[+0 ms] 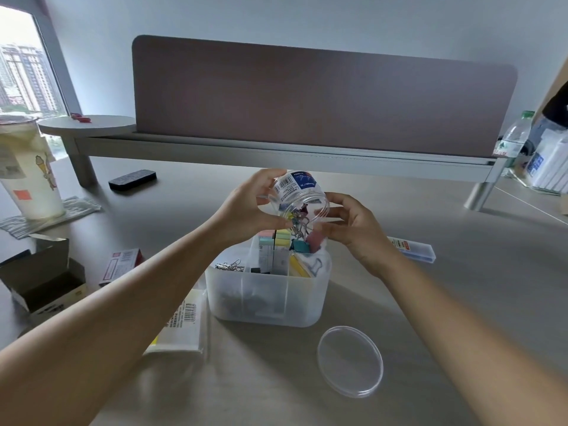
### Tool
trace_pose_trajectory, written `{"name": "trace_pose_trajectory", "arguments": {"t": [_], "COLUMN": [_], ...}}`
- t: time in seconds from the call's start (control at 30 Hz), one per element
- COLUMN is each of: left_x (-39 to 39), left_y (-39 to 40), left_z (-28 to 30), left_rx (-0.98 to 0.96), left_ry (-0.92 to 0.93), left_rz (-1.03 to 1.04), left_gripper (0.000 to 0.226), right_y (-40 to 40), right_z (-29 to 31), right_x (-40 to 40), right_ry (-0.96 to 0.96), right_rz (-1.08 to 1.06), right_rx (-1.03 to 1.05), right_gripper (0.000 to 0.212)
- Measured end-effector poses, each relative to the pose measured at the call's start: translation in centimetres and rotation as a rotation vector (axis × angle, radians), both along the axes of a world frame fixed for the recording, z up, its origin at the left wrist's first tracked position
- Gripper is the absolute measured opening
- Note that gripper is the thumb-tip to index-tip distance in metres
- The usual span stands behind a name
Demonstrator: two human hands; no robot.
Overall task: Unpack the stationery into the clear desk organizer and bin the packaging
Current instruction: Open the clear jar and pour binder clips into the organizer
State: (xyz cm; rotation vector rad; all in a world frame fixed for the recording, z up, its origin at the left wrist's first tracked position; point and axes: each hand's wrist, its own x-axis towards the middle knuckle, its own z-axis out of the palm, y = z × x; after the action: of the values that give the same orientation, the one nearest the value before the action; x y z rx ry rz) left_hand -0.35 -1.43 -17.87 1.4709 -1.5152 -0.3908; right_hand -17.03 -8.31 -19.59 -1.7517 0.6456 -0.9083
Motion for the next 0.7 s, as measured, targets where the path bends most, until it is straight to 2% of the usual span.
{"name": "trace_pose_trajectory", "arguments": {"t": [0.53,0.7], "left_x": [-0.44,-0.20], "left_y": [-0.82,-0.50], "left_z": [-0.05,-0.04], "left_rx": [-0.033,-0.025], "left_ry": [0.008,0.063], "left_rz": [-0.036,-0.064], "left_gripper": [0.072,0.069], "right_y": [-0.13,-0.07], "right_z": [0.36,0.52], "right_x": [-0.26,-0.08], "right_ry": [0.037,0.023], "right_rz": [-0.109,-0.107], "right_rx": [-0.040,-0.044], "right_gripper": [0.039,0.036]}}
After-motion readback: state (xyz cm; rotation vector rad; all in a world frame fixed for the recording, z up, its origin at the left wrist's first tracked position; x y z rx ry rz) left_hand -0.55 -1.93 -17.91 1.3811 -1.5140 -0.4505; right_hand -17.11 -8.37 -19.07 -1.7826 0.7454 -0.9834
